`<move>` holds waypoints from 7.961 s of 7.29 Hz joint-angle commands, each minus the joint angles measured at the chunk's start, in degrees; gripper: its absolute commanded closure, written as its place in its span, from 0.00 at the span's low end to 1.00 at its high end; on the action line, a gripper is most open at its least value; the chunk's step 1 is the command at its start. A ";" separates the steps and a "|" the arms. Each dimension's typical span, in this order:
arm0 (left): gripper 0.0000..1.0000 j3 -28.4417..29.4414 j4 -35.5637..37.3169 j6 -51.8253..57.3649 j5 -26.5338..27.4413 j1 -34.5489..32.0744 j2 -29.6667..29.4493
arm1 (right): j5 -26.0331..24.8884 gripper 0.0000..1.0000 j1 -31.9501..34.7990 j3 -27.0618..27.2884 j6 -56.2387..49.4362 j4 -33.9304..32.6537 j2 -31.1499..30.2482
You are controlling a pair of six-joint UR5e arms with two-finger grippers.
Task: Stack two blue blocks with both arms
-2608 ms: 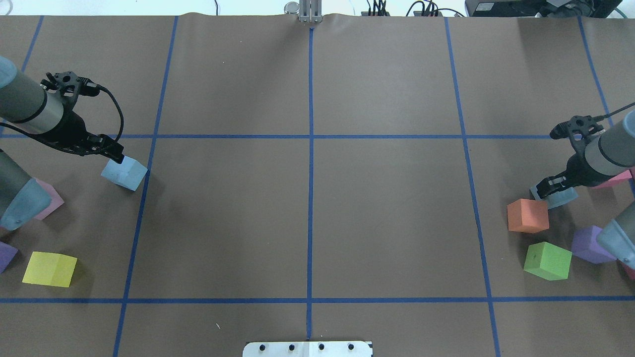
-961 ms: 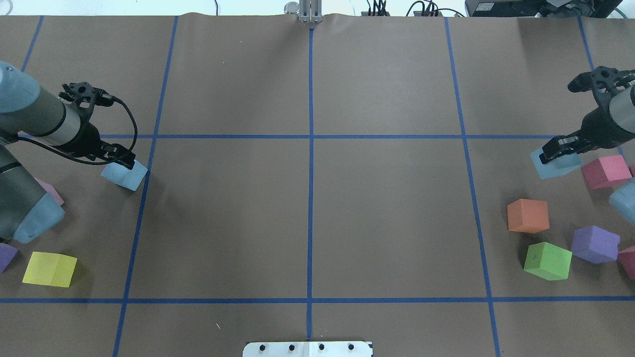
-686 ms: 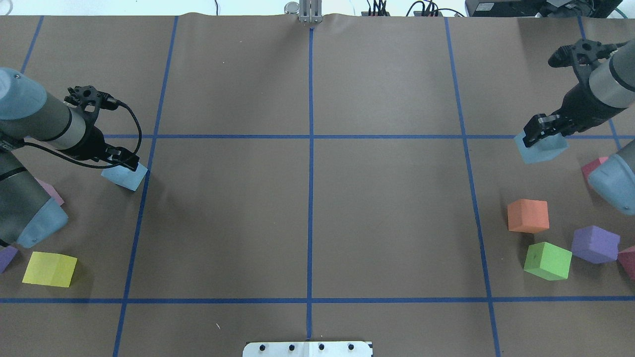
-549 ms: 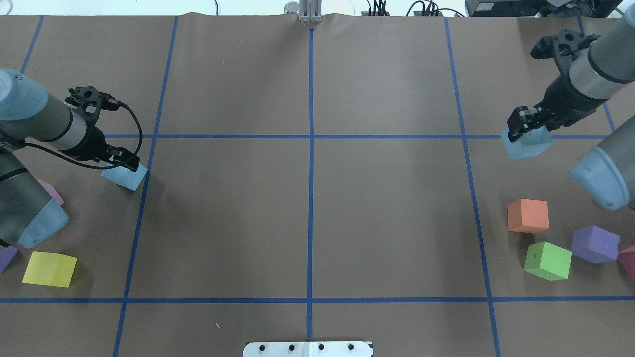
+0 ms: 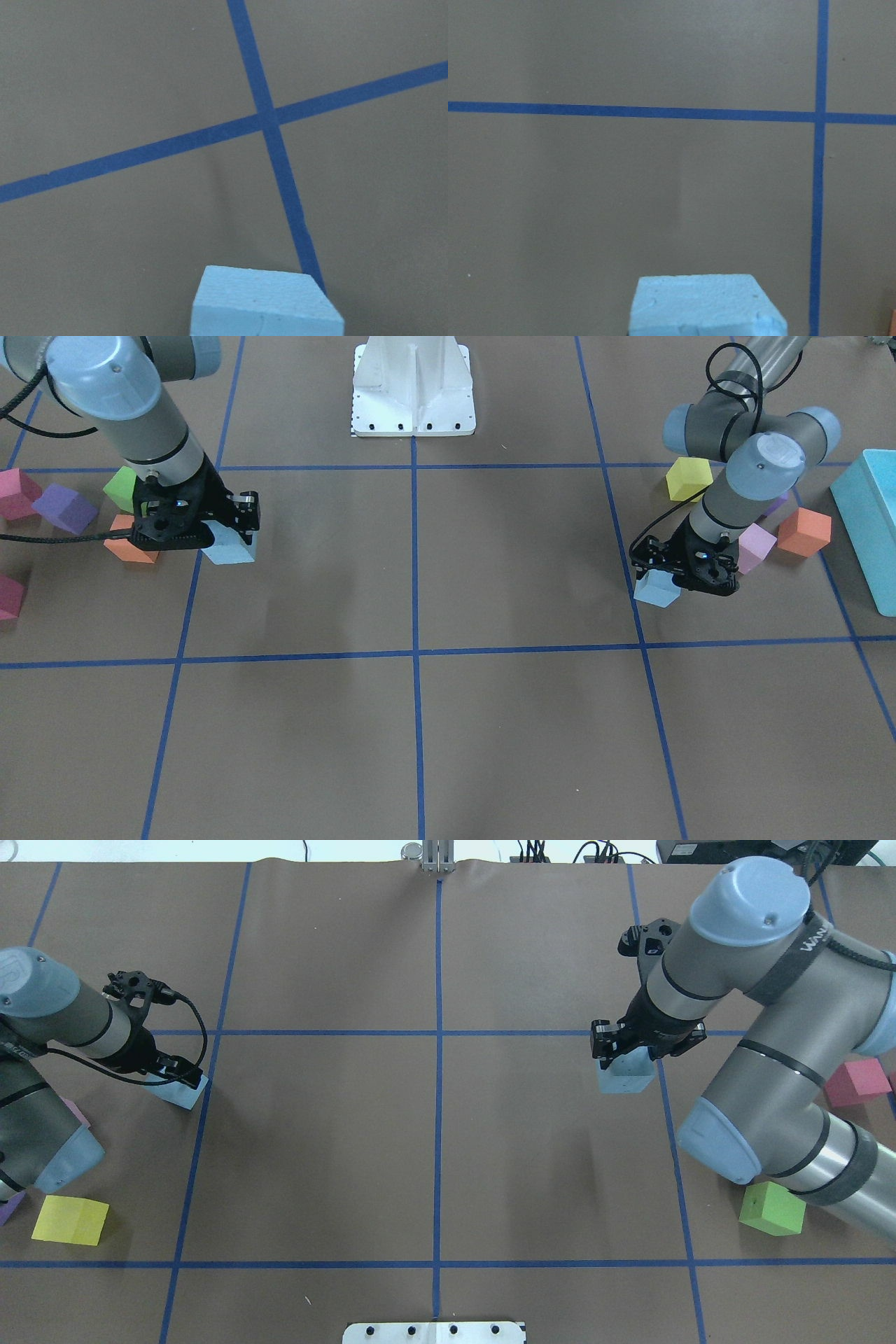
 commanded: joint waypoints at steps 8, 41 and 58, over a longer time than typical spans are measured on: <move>0.35 0.32 0.21 -1.03 -7.00 0.07 -1.96 | -8.39 0.48 -13.20 -17.25 19.32 9.69 16.18; 0.34 5.86 25.78 -30.04 6.75 15.88 -38.79 | -0.93 0.00 2.34 -18.13 -1.43 11.01 9.50; 0.02 1.56 25.60 -26.03 6.06 13.01 -38.09 | -1.10 0.00 3.13 -16.73 -1.43 11.10 9.50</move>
